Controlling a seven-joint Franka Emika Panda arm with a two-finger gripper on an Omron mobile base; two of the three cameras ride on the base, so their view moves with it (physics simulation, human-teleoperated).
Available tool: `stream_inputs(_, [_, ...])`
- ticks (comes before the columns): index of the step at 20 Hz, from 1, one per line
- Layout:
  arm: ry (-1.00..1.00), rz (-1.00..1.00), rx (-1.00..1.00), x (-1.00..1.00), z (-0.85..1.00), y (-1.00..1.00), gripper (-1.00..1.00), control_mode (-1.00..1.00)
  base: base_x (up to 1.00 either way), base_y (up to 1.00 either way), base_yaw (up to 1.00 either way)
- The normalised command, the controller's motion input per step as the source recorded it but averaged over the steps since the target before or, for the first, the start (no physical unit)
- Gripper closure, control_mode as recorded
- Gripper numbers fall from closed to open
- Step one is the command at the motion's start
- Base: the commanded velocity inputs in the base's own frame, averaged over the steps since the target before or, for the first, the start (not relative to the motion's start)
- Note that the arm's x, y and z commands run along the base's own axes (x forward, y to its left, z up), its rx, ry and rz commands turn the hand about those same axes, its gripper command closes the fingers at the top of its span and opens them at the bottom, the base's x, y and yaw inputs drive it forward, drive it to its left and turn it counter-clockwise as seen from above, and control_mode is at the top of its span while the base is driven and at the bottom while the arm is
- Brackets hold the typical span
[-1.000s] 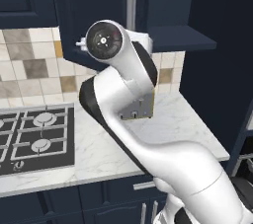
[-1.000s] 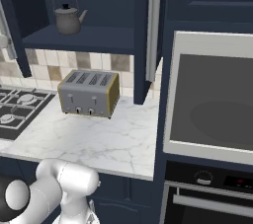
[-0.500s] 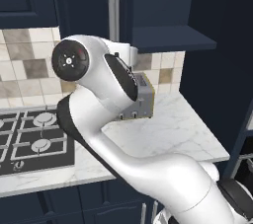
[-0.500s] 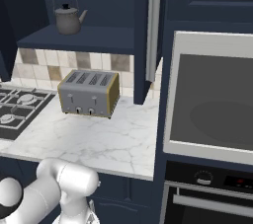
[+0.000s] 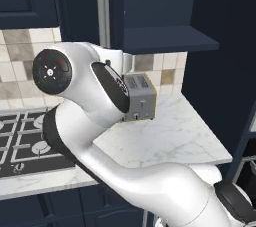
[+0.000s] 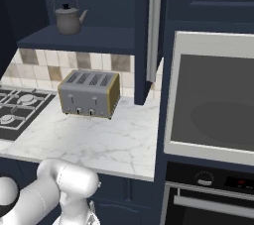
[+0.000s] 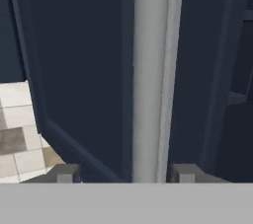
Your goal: Open the cabinet, pick the kettle from the cabinet, and place it in the sink.
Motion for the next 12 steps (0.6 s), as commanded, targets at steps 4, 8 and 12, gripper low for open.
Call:
stream_inputs(4, [-0.07,-0.04,0.06,-0.52,-0.09,0.01,-1.00,-1.00,0.00,0.00,0.00])
stream_inputs(8, [0.00,-0.03,0.19,-0.45,-0.15,-0.11,-1.00,-1.00,0.00,0.00,0.00])
stream_inputs(12, [0.03,0.02,0.42,-0.34,-0.01,-0.38,-1.00,-1.00,0.00,0.00,0.00])
